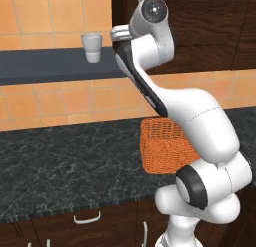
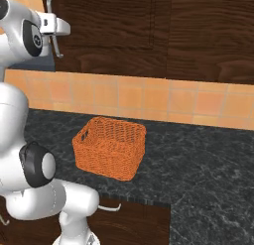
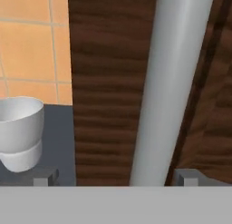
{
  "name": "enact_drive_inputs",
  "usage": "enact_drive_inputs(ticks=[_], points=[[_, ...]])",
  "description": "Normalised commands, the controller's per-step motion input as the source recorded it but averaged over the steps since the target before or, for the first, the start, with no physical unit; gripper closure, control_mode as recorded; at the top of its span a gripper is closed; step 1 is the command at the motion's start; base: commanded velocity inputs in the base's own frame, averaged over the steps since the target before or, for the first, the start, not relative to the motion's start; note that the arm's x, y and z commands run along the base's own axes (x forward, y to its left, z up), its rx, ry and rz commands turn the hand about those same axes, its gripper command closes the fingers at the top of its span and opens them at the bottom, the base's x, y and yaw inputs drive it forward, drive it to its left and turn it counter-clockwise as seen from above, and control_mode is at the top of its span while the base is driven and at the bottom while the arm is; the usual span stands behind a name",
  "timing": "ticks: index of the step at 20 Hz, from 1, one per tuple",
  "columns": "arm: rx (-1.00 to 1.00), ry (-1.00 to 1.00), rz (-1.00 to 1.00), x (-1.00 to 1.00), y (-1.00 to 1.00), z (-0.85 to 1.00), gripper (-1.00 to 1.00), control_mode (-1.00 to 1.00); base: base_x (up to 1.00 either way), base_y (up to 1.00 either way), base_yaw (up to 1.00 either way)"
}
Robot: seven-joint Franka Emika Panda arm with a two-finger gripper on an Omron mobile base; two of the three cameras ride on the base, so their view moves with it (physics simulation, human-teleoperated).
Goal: Open the cabinet, pick up the bread from the cabinet and place it in the basket. Then move the basket to the dining counter.
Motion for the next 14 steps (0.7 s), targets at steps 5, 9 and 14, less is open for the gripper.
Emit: enact_drive_inputs(ticks=[5, 9, 14], points=[[0.02, -0.09, -0.06, 0.55, -0.04, -0.05, -1.00, -1.00, 0.00, 0.00, 0.00], [0.05, -0.08, -0.02, 0.51, -0.02, -0.11, 1.00, -1.00, 0.00, 0.00, 0.00], [0.05, -0.09, 0.00, 0.43, -0.01, -0.03, 1.00, -1.00, 0.00, 0.00, 0.00]])
